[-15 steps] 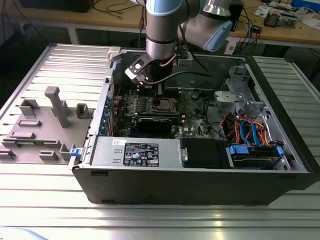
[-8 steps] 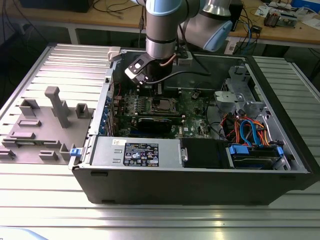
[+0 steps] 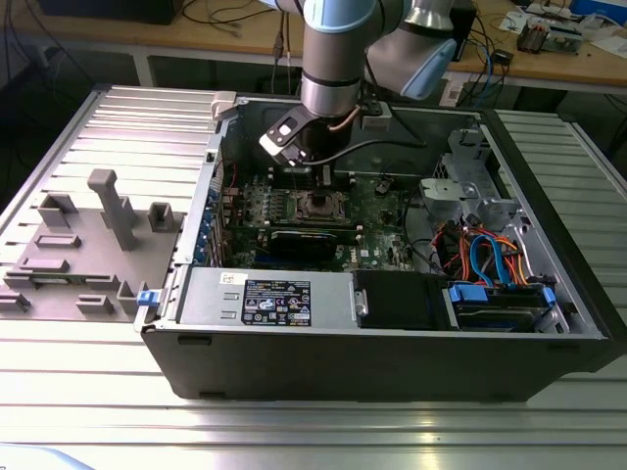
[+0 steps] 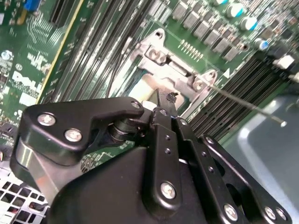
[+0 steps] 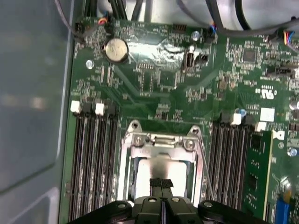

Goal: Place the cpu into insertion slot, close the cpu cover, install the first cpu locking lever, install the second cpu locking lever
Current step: 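Close the cpu cover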

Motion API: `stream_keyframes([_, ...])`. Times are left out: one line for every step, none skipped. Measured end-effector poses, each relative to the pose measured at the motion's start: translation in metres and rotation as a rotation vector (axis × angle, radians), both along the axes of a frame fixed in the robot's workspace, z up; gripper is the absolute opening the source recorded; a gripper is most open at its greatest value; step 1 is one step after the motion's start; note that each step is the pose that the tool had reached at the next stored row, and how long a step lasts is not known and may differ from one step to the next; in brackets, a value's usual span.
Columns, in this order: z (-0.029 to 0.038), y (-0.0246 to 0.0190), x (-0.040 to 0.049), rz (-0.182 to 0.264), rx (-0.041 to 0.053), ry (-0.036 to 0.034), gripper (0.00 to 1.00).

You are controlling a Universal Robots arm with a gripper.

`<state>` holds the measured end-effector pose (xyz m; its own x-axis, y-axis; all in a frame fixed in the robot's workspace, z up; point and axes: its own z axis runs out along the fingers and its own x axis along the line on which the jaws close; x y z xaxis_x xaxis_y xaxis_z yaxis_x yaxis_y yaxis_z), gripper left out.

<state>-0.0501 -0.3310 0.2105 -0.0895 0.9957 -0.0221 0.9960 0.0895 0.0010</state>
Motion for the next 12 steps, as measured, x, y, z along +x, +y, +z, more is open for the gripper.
stream_keyframes([0.0,-0.0001,0.0019,0.0,-0.0001,0.0001,0.11])
stream_keyframes([0.0,-0.0001,0.002,0.0,0.0,0.0,0.11])
stream_keyframes([0.0,0.0,0.002,0.0,0.0001,0.0,0.11])
stream_keyframes([0.0,0.0,0.002,0.0,0.0,0.0,0.11])
stream_keyframes([0.0,0.0,0.0034,0.0,0.0,0.0,0.11])
stream_keyframes([0.0,0.0,0.0045,0.0,0.0,0.0,0.11])
stream_keyframes([0.0,0.0,0.0045,0.0,0.0001,0.0,0.11])
stream_keyframes([0.0,0.0,0.0046,0.0,0.0,0.0001,0.11])
stream_keyframes([0.0,0.0,0.0046,0.0,0.0,0.0,0.11])
stream_keyframes([0.0,0.0,0.0046,0.0,0.0,0.0,0.11])
stream_keyframes([0.0,0.0,0.0046,0.0,0.0001,0.0,0.11])
stream_keyframes([0.0,0.0,0.0047,0.0,0.0,0.0,0.11])
